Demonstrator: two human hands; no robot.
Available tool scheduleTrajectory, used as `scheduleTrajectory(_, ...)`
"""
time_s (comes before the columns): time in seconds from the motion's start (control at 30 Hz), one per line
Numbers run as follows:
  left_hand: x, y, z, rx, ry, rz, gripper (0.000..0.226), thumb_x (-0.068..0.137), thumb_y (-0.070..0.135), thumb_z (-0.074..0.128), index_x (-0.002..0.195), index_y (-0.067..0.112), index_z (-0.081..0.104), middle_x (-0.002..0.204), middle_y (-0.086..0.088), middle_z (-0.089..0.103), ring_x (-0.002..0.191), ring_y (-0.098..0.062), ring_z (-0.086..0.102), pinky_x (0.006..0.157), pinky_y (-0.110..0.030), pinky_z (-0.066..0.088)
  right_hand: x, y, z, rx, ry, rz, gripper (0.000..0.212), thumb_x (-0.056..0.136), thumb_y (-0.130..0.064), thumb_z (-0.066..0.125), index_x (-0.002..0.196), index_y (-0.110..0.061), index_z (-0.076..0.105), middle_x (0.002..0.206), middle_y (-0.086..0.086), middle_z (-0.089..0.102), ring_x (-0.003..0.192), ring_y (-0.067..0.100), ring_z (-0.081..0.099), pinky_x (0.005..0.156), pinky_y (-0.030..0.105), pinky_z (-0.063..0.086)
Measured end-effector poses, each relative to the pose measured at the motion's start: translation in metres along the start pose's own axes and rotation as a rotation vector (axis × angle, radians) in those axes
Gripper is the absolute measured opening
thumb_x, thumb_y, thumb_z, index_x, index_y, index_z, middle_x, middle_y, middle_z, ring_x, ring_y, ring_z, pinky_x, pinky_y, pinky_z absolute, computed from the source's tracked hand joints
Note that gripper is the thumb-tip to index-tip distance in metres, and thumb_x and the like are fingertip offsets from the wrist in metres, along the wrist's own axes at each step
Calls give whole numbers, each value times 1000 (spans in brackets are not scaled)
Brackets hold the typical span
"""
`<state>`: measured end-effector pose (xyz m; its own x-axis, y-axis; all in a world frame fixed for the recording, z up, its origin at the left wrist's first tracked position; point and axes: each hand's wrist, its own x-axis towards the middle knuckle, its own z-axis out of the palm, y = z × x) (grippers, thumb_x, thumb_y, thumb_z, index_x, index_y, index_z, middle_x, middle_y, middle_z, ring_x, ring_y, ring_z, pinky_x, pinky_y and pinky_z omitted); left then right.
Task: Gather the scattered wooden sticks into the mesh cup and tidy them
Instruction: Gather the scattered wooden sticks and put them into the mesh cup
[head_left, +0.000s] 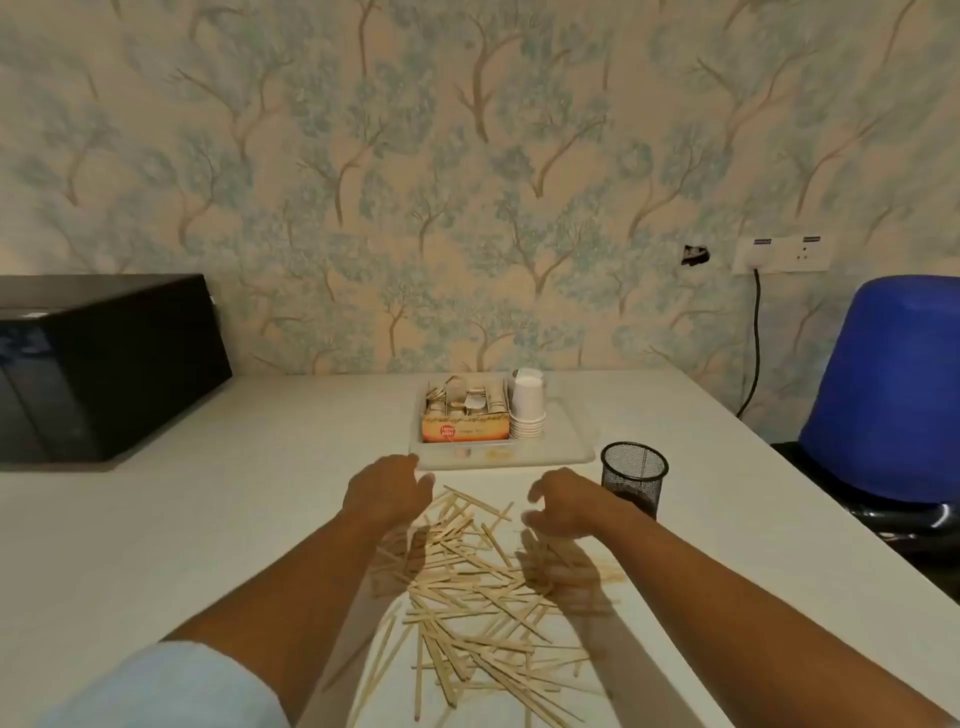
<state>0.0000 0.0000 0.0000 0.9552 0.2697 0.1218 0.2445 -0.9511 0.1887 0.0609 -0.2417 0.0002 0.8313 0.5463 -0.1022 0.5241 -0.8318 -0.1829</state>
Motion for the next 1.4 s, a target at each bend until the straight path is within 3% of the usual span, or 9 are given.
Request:
scheduleTrajectory(0.13, -12, -12, 22, -5, -185, -83, 79, 94, 68, 40, 153, 15, 33, 156, -7, 38, 141, -26, 41, 107, -42, 41, -5, 7, 19, 1, -84, 63, 60, 95, -43, 52, 147, -15, 39, 153, 7, 34, 140, 23, 33, 112, 36, 32)
scheduleTrajectory(0.3, -31, -17, 46, -160, -192, -279, 101, 84, 76, 50, 153, 6, 26, 153, -14, 39, 139, -32, 42, 108, -46, 41, -11, 10, 39, -78, -145, 86, 68, 92, -52, 48, 145, -8, 40, 150, 9, 37, 138, 25, 34, 111, 40, 35)
scheduleTrajectory(0.43, -47, -21, 60, -90, -135, -327, 92, 82, 75, 50, 143, 7, 38, 143, -12, 48, 131, -30, 48, 104, -45, 44, -16, 15, 55, -64, -115, 111, 57, 90, -54, 51, 130, -13, 52, 135, 8, 49, 121, 26, 50, 97, 40, 45)
scheduleTrajectory(0.57, -55, -19, 61, 77, -52, -274, 82, 82, 76, 44, 131, 11, 55, 128, -8, 51, 123, -26, 48, 100, -41, 44, -16, 15, 61, -137, -21, 105, 53, 90, -52, 50, 125, -13, 56, 126, 9, 50, 115, 28, 50, 89, 40, 46)
scheduleTrajectory(0.7, -49, -12, 57, 41, -104, -247, 77, 79, 76, 51, 123, 13, 56, 124, -6, 60, 119, -26, 53, 95, -39, 47, -15, 8, 63, -177, -20, 117, 51, 92, -50, 46, 125, -12, 57, 124, 9, 51, 115, 28, 50, 87, 40, 44)
scheduleTrajectory(0.9, -42, 3, 61, -22, -168, -226, 83, 78, 81, 51, 124, 13, 57, 119, -3, 66, 111, -23, 63, 75, -29, 44, -16, 8, 71, -125, 44, 145, 48, 93, -51, 45, 119, -12, 57, 121, 9, 56, 111, 28, 54, 87, 38, 45)
scheduleTrajectory(1.1, -28, 12, 60, -99, -287, -274, 90, 69, 81, 61, 124, 11, 59, 124, -5, 65, 115, -25, 61, 86, -33, 49, -13, 3, 75, -37, 68, 194, 47, 94, -47, 48, 120, -9, 58, 122, 10, 55, 110, 29, 57, 85, 35, 46)
scheduleTrajectory(1.27, -28, 9, 67, 33, -216, -306, 100, 62, 84, 63, 133, 15, 53, 134, -8, 50, 129, -29, 44, 99, -41, 41, -10, -4, 78, 19, 98, 226, 43, 94, -43, 51, 115, -7, 61, 119, 11, 56, 107, 29, 59, 82, 32, 45)
scheduleTrajectory(1.4, -29, 9, 74, 33, -131, -248, 84, 70, 78, 60, 124, 15, 60, 137, -10, 41, 130, -30, 38, 99, -42, 41, -7, -8, 80, 65, 143, 250, 39, 95, -42, 52, 110, -6, 63, 115, 11, 57, 104, 28, 60, 75, 29, 41)
